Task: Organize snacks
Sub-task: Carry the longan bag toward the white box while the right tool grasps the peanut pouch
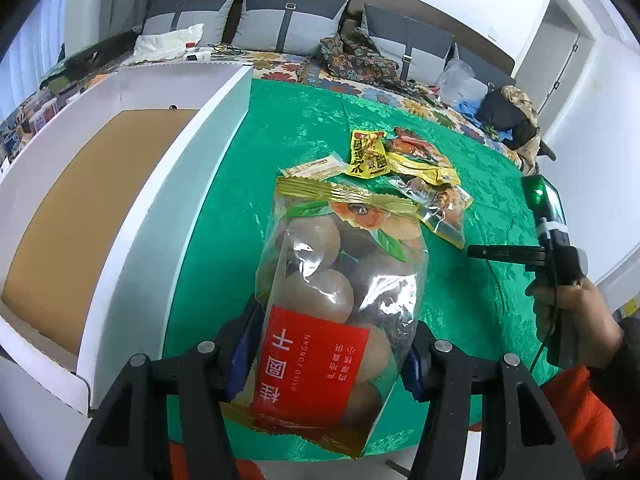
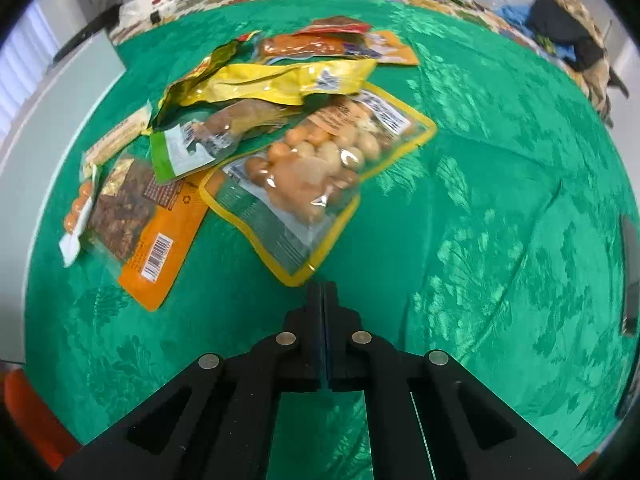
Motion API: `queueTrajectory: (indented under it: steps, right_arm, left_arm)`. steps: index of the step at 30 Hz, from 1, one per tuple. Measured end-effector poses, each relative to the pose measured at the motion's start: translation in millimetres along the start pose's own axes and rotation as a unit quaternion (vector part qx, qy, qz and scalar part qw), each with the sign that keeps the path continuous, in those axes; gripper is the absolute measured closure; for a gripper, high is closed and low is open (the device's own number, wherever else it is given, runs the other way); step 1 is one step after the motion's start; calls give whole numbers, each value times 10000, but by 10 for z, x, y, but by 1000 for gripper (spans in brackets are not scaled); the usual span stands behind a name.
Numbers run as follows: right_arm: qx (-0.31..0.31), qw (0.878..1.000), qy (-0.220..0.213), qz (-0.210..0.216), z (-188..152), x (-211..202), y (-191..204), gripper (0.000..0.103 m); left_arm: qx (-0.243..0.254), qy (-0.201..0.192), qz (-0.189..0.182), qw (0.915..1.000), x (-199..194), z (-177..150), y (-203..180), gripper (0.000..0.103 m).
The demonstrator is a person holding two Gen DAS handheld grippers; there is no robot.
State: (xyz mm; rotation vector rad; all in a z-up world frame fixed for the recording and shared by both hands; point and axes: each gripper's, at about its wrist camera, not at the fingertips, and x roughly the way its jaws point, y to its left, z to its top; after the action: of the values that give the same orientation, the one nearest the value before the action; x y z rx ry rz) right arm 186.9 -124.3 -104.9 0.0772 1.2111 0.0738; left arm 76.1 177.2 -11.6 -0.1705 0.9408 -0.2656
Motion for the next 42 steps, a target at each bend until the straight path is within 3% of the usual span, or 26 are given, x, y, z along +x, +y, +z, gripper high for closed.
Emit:
queueTrajectory:
  steps: [7, 13, 17, 19, 22, 23, 24, 32, 34, 35, 38, 42]
  right_arm:
    - [648, 9930, -194, 972, 34, -232, -258, 102]
    - [1350, 9704, -400, 1964, -57, -458, -528, 102]
    - [1495, 9645, -403, 2139, -125, -570, -596, 102]
    - [1449, 9663, -418, 2088, -109, -591, -605, 101]
    - [1489, 9756, -376, 1570, -5, -521, -610, 93]
    - [1655, 9753, -367, 1415, 79, -468, -606, 67]
    - [1823, 9736, -354, 1324, 165, -418, -594, 30]
    - [2189, 9748, 228, 359, 853, 328, -91, 27]
    - [1812, 9833, 89, -152, 919, 342, 20, 31]
    - [1693, 9852, 92, -268, 919, 348, 32, 42]
    - [1560, 9877, 43, -66, 809, 286, -106, 47]
    - [2026, 9773, -111, 607, 520, 55, -545, 47]
  left_arm:
    - [-91, -127, -89, 9998, -119, 14, 71, 44]
    - [-251, -249, -45, 9994, -250, 19, 227, 44]
    - [-443, -317, -83, 9985, -307, 15, 358, 44]
    - [-509, -333, -77, 9981, -318, 17, 423, 44]
    - [-553, -365, -29, 9978, -346, 15, 487, 44]
    - [-575, -390, -29, 9976, -365, 20, 506, 44]
    - [-592, -411, -30, 9974, -378, 24, 513, 44]
    - [-628, -461, 148, 9969, -507, 5, 613, 44]
    - [-637, -451, 216, 9967, -524, 2, 645, 44]
    - [-643, -454, 249, 9966, -532, 0, 676, 44]
    - [-707, -454, 238, 9962, -521, 17, 737, 44]
    - [-850, -476, 158, 9951, -525, 66, 847, 44]
